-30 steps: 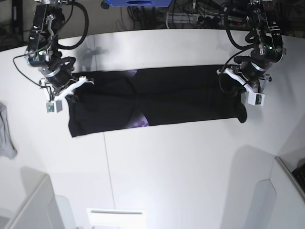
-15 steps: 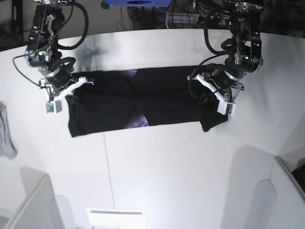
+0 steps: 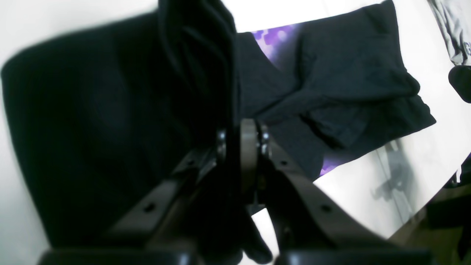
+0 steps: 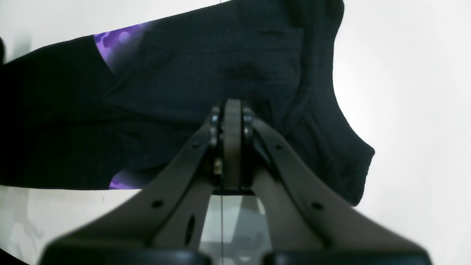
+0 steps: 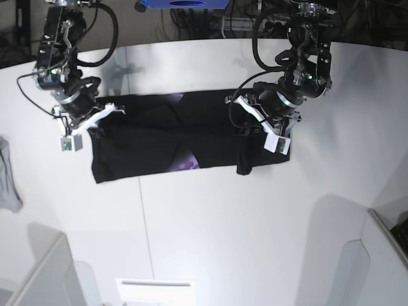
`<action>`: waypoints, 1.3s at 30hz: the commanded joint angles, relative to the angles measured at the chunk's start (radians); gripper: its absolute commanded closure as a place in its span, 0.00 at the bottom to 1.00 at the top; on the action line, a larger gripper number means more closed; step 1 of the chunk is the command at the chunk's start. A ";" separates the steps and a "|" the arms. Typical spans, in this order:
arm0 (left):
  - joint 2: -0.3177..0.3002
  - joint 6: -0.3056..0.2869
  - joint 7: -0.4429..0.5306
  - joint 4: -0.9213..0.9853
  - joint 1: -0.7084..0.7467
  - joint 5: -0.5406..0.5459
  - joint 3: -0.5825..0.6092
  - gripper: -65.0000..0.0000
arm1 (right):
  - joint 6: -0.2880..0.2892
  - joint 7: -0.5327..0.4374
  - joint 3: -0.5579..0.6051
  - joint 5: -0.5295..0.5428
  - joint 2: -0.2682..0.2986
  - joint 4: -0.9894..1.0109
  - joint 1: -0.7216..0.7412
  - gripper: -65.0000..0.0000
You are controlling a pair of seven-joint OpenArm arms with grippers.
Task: Fold the T-shirt properly
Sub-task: 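Lay the folded end onto the strip's middle with the left gripper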
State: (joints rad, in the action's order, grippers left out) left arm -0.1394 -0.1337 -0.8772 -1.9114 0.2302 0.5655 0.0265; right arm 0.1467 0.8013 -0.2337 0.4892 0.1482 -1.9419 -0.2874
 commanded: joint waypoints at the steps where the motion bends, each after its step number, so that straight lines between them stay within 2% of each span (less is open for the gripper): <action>1: -0.001 -0.004 0.020 -0.007 -0.009 0.012 -0.003 1.00 | 0.001 -0.024 -0.008 0.007 0.009 -0.017 0.009 1.00; 20: 0.039 -0.004 0.020 0.002 -0.009 0.011 -0.001 1.00 | 0.000 -0.021 -0.008 0.007 0.009 -0.017 0.009 1.00; 26: 0.037 -0.004 0.020 0.083 -0.044 0.011 0.056 1.00 | 0.000 -0.021 -0.008 0.007 0.009 -0.017 0.007 1.00; 39: 0.042 -0.004 0.020 0.142 -0.087 0.015 0.063 1.00 | -0.002 -0.021 -0.008 0.007 0.009 -0.018 0.006 1.00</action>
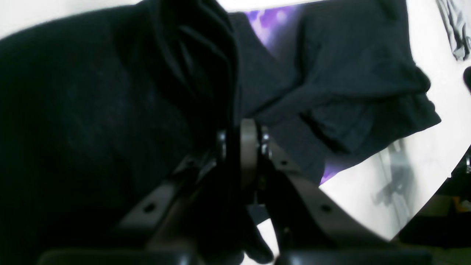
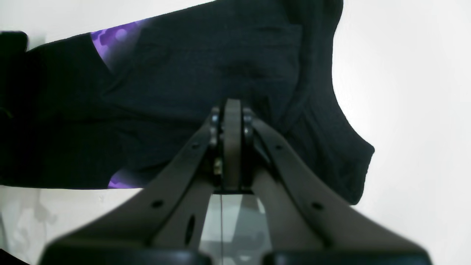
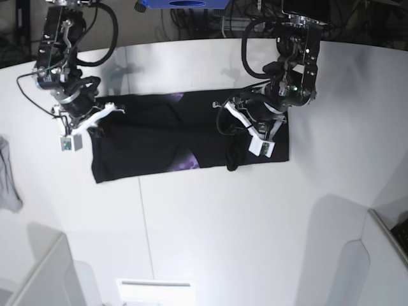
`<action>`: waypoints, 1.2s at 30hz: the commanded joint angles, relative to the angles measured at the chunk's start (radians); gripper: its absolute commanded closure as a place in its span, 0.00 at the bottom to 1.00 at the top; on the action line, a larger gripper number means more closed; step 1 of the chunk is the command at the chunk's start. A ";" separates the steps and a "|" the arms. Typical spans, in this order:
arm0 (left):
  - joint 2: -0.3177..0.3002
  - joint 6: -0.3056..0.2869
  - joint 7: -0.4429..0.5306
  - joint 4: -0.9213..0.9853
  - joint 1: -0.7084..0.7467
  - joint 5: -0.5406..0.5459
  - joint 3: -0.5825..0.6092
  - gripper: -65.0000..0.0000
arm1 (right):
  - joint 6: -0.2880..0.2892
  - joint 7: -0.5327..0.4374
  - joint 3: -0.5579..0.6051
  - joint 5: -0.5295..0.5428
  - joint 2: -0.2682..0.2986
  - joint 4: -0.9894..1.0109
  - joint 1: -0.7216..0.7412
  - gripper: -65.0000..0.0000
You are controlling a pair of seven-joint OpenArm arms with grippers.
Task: Fold the T-shirt properly
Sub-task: 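Lay the folded end onto the strip's middle with the left gripper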
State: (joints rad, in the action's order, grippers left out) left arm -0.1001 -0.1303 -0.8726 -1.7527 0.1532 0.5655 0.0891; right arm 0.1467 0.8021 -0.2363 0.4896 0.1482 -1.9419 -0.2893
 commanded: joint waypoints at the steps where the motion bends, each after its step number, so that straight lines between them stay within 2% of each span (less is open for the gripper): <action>1: 0.003 -0.007 0.016 -0.017 -0.010 0.017 0.001 1.00 | -0.002 -0.022 -0.005 0.007 0.009 -0.017 0.009 1.00; 18: 0.021 -0.007 0.016 0.026 -0.030 0.011 0.056 1.00 | -0.002 -0.025 -0.005 0.007 0.009 -0.014 0.014 1.00; 36: 0.043 -0.007 0.017 0.047 -0.040 0.011 0.054 1.00 | -0.002 -0.025 -0.005 0.007 0.009 -0.014 0.014 1.00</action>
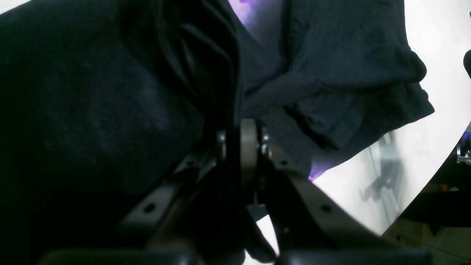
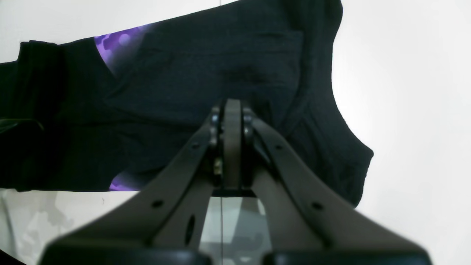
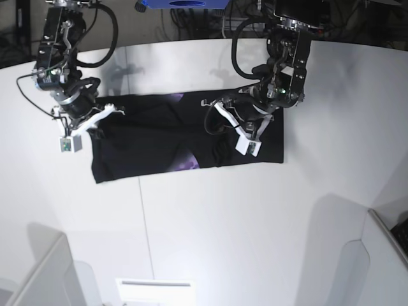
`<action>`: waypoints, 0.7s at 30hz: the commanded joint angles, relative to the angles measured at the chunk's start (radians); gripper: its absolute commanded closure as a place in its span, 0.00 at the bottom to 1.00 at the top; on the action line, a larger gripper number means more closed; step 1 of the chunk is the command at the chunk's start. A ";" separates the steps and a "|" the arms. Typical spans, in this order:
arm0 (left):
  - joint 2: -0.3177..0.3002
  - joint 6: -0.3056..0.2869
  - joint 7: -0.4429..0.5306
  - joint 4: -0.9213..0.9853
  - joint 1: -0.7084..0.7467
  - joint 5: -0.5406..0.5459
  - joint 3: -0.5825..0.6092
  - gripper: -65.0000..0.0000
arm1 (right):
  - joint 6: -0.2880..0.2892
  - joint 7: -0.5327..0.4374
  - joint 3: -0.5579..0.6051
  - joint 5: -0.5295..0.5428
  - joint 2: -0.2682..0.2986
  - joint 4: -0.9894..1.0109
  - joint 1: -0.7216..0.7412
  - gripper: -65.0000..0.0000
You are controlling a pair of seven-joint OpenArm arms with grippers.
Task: Fold the T-shirt properly
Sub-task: 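Lay the folded end onto the strip's middle with the left gripper, then release the left gripper and move it back to the strip's folded end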
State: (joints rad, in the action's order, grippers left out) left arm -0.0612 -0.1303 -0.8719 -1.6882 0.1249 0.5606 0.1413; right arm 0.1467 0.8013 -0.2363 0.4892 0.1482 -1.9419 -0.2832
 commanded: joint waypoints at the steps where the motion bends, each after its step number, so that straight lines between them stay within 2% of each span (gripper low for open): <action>1: 0.004 -0.007 0.016 -0.017 -0.012 0.016 0.002 1.00 | -0.002 -0.024 -0.005 0.007 0.009 -0.014 0.008 1.00; 12: 0.004 -0.007 0.016 -0.017 -0.012 0.020 0.002 0.98 | -0.002 -0.024 -0.005 0.007 0.009 -0.014 0.008 1.00; 15: 0.004 -0.007 0.016 -0.017 -0.012 0.020 0.002 0.67 | -0.002 -0.024 -0.005 0.007 0.009 -0.014 0.008 1.00; 17: 0.004 -0.007 0.016 -0.017 -0.012 0.020 0.004 0.53 | -0.002 -0.024 -0.005 0.007 0.009 -0.014 0.006 1.00; 19: 0.004 -0.007 0.016 -0.017 -0.012 0.020 0.004 0.45 | -0.002 -0.024 -0.005 0.007 0.009 -0.014 0.006 1.00; 21: 0.005 -0.007 0.016 -0.017 -0.026 0.020 0.019 0.44 | -0.002 -0.024 -0.005 0.007 0.009 -0.014 0.006 1.00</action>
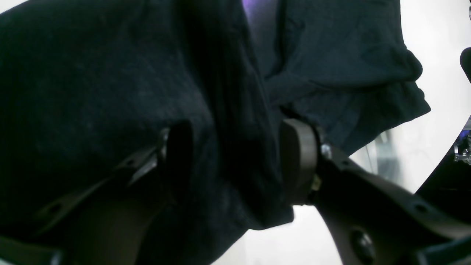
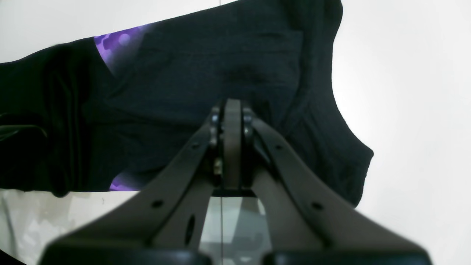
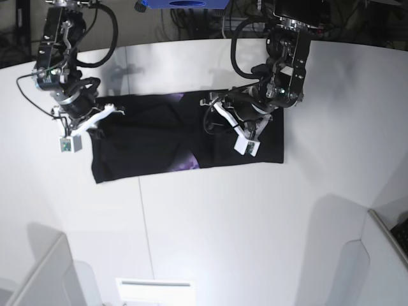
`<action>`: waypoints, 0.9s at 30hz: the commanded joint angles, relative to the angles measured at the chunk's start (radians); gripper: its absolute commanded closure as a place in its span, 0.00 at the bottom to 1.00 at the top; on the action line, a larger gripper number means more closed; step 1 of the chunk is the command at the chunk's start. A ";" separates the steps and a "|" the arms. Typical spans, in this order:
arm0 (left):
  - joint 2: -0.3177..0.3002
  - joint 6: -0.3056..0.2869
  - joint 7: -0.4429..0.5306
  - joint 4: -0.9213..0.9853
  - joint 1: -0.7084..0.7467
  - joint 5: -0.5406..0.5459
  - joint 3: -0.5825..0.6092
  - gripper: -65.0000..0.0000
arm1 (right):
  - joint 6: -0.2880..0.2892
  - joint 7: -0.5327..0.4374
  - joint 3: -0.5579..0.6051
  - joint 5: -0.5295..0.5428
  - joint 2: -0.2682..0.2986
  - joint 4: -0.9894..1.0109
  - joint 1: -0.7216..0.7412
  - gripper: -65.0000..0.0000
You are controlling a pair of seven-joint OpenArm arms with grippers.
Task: Fold the T-shirt properly
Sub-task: 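Release the left gripper and move it back to the strip's folded end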
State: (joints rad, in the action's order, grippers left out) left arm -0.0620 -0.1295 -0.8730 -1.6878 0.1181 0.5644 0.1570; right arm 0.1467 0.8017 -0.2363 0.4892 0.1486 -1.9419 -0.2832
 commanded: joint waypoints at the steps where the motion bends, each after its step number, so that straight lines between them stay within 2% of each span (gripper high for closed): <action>1: 0.004 -0.008 0.018 -0.018 -0.031 0.016 0.019 0.44 | -0.002 -0.025 -0.005 0.007 0.009 -0.014 0.006 1.00; 9: 0.015 -0.008 0.019 0.048 -0.097 0.018 0.132 0.44 | -0.002 -0.025 -0.005 0.007 0.009 -0.015 0.006 1.00; 14: 0.034 -0.008 0.019 0.007 -0.090 0.018 0.111 0.44 | -0.002 -0.020 -0.048 0.007 0.009 -0.015 0.017 1.00; 20: 0.008 -0.008 0.018 -0.127 -0.065 0.018 0.088 0.44 | 0.000 -0.009 -0.070 0.009 0.010 -0.014 0.037 1.00; 22: -0.014 -0.008 0.018 -0.157 -0.025 0.018 0.005 0.54 | 0.001 0.068 -0.071 0.009 0.010 -0.014 0.068 1.00; 23: -0.019 -0.008 0.018 -0.166 -0.004 0.018 -0.050 0.64 | 0.001 0.120 -0.071 0.009 0.010 -0.012 0.092 0.91; 25: -0.020 -0.008 0.018 -0.179 0.038 0.018 -0.162 0.92 | 0.001 0.195 -0.071 0.009 0.009 -0.011 0.132 0.58; 26: -0.020 -0.008 0.018 -0.179 0.051 0.018 -0.213 1.00 | 0.001 0.212 -0.070 0.009 0.009 -0.011 0.152 0.44; 27: -0.020 -0.008 0.018 -0.179 0.067 0.013 -0.267 1.00 | 0.003 0.216 -0.068 0.009 0.009 -0.011 0.166 0.30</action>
State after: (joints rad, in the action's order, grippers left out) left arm -0.0887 -0.1276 -0.8761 -1.8423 0.1982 0.5533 -0.1226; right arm 0.1432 1.0348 -0.2989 0.4931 0.1436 -1.9362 -0.1242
